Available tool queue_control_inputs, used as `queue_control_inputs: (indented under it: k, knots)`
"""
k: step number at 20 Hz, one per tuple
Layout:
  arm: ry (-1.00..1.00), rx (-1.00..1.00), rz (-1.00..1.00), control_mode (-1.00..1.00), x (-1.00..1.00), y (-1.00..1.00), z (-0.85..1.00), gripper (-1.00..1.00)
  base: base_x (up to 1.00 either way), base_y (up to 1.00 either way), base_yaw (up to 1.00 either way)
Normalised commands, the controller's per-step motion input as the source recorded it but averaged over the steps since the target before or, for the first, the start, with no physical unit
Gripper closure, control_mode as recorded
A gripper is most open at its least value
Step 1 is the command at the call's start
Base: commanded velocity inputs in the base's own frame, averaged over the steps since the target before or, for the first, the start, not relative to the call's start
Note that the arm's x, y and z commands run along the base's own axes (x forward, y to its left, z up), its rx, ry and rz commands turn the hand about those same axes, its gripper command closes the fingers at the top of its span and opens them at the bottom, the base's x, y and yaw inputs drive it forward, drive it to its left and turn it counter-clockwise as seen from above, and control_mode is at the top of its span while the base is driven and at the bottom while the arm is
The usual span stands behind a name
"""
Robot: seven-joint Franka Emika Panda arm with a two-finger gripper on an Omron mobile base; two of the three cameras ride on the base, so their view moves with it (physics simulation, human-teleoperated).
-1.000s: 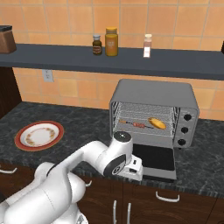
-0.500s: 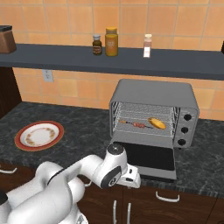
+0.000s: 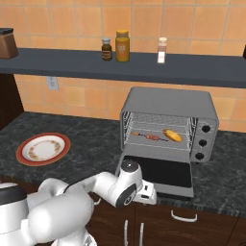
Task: Pick up the kebab skewer and baguette bread, and place them inside the toaster oven. Close the toaster oven door and start by setting the timer.
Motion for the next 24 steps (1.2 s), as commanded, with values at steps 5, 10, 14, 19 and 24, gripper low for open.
queue_control_inputs:
  k: [5, 10, 14, 19, 24]
  knots:
    - [-0.08, 0.00, 0.00, -1.00, 0.29, 0.00, -0.08, -1.00, 0.00, 0.00, 0.00]
    - [-0.15, 0.00, -0.02, -1.00, 0.32, 0.00, 0.12, -1.00, 0.00, 0.00, 0.00]
    - [-0.17, -0.03, -0.09, -1.00, 0.61, 0.00, 0.36, -1.00, 0.00, 0.00, 0.00]
    - [-0.26, -0.03, -0.08, -1.00, 0.76, 0.00, 0.39, -1.00, 0.00, 0.00, 0.00]
    - [-0.44, -0.03, -0.05, -1.00, 0.75, 0.12, 0.10, -1.00, 0.00, 0.00, 0.00]
